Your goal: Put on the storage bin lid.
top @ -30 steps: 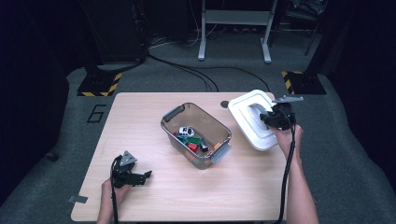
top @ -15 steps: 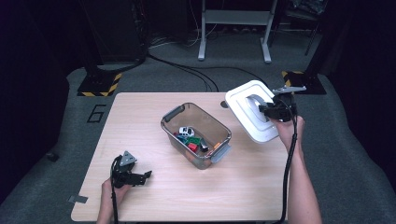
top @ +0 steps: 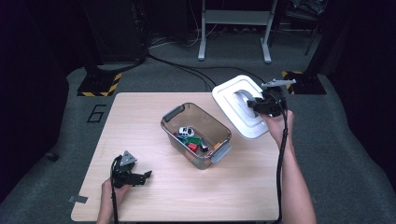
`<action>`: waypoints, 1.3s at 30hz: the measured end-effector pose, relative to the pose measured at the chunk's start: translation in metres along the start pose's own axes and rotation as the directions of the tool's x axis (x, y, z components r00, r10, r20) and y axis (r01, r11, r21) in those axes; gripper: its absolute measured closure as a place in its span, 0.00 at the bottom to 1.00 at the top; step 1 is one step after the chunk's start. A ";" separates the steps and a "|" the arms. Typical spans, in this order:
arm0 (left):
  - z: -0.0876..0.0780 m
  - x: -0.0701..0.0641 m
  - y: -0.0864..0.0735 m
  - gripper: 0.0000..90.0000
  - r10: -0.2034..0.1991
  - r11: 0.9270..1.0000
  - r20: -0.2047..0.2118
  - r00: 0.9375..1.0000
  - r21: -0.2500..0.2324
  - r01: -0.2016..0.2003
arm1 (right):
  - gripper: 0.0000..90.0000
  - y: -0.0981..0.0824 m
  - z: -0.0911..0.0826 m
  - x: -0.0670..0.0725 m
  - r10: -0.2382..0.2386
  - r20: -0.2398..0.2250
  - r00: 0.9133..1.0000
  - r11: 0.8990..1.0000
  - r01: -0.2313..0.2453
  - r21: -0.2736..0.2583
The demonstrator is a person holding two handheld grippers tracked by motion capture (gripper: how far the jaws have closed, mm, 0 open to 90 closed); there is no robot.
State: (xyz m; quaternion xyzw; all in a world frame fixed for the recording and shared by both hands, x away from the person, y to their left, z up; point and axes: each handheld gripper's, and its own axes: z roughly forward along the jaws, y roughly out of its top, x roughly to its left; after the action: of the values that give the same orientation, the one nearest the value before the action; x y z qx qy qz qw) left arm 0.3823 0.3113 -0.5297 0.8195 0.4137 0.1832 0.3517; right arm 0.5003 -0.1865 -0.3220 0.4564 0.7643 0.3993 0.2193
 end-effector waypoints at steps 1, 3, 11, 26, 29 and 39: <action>0.000 0.000 0.000 0.09 -0.002 1.000 -0.001 1.000 -0.002 0.002 | 0.75 0.002 0.001 0.003 -0.002 -0.007 1.000 1.000 0.002 0.003; 0.000 0.000 0.000 0.09 -0.006 1.000 0.000 1.000 -0.003 0.006 | 0.75 0.005 0.003 0.009 -0.007 -0.019 1.000 1.000 0.007 -0.002; 0.000 0.000 0.000 0.09 0.007 1.000 -0.002 1.000 0.000 -0.007 | 0.75 0.013 0.011 0.035 -0.020 -0.062 0.998 1.000 0.020 0.003; 0.000 0.001 0.000 0.09 0.014 1.000 -0.002 1.000 0.004 -0.014 | 0.75 0.017 0.026 0.070 -0.030 -0.115 0.993 0.999 0.032 0.021; 0.000 0.000 0.000 0.09 0.006 1.000 -0.002 1.000 0.000 -0.006 | 0.75 0.017 0.030 0.077 -0.038 -0.122 0.992 0.999 0.042 0.030; 0.000 0.001 0.000 0.09 0.015 1.000 -0.001 1.000 0.004 -0.015 | 0.75 0.015 0.047 0.099 -0.054 -0.154 0.987 0.997 0.062 0.051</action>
State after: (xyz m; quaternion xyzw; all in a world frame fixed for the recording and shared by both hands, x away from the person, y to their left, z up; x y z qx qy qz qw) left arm 0.3828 0.3121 -0.5292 0.8233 0.4078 0.1855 0.3486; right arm 0.4926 -0.0765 -0.3340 0.4079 0.8028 0.4049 0.1587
